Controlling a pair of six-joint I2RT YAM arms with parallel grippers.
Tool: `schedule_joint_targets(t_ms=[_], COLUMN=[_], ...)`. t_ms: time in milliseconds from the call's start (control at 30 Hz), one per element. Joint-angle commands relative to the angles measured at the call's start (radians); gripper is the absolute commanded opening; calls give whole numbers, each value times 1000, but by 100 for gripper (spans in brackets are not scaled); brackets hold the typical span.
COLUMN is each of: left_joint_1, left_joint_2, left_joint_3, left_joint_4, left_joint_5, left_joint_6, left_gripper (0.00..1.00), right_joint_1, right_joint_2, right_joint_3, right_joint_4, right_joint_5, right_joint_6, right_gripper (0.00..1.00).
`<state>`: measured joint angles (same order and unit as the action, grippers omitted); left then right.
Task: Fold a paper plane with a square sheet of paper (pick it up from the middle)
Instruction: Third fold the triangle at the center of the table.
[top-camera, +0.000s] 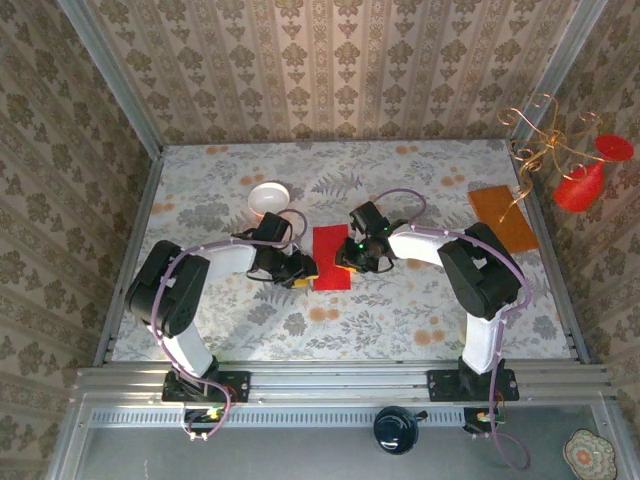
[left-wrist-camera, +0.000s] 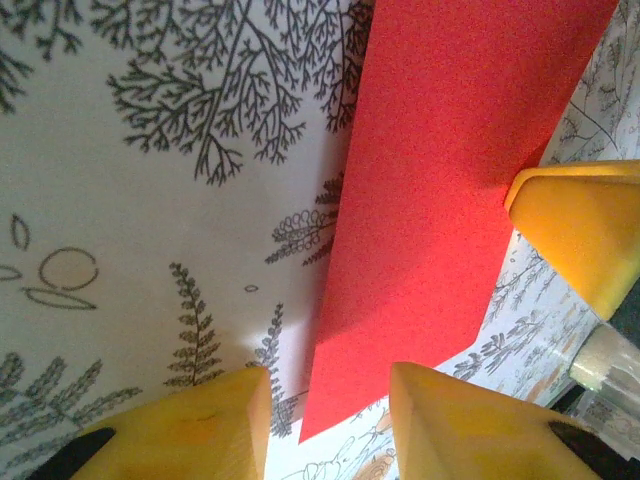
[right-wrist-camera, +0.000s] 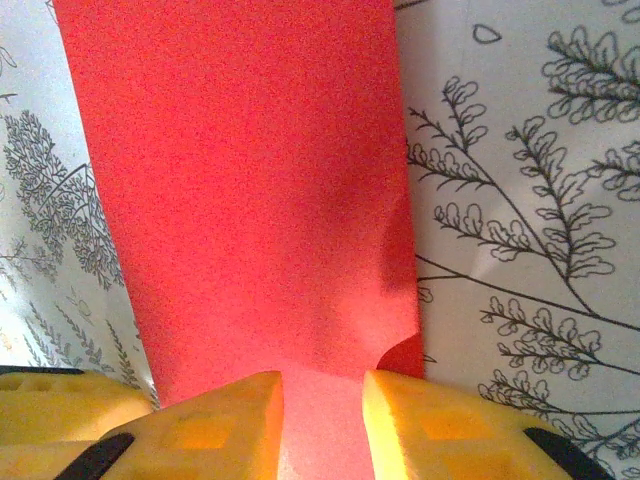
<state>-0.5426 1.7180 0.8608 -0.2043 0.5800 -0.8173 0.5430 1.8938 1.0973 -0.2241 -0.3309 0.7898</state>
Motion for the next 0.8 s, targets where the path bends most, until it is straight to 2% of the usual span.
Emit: schedule_joint_targets(t_ms=[0,300,767], left_joint_1=[-3,-3,5], left_joint_2=[18,48,97], left_joint_3=[29,44,132], left_joint_4=[2,35,15], left_joint_5=[16,32,57], left_joint_6=[8,6,74], left_gripper=[35,33,34], right_joint_1=[-6,-12,-14], right_joint_2=[45,45,45], right_joint_3=[-30,-45,-42], right_joint_4=[-23,2,0], right_joint_5=[6,-11,-13], right_joint_6=[8,19,20], right_gripper=[31,30,30])
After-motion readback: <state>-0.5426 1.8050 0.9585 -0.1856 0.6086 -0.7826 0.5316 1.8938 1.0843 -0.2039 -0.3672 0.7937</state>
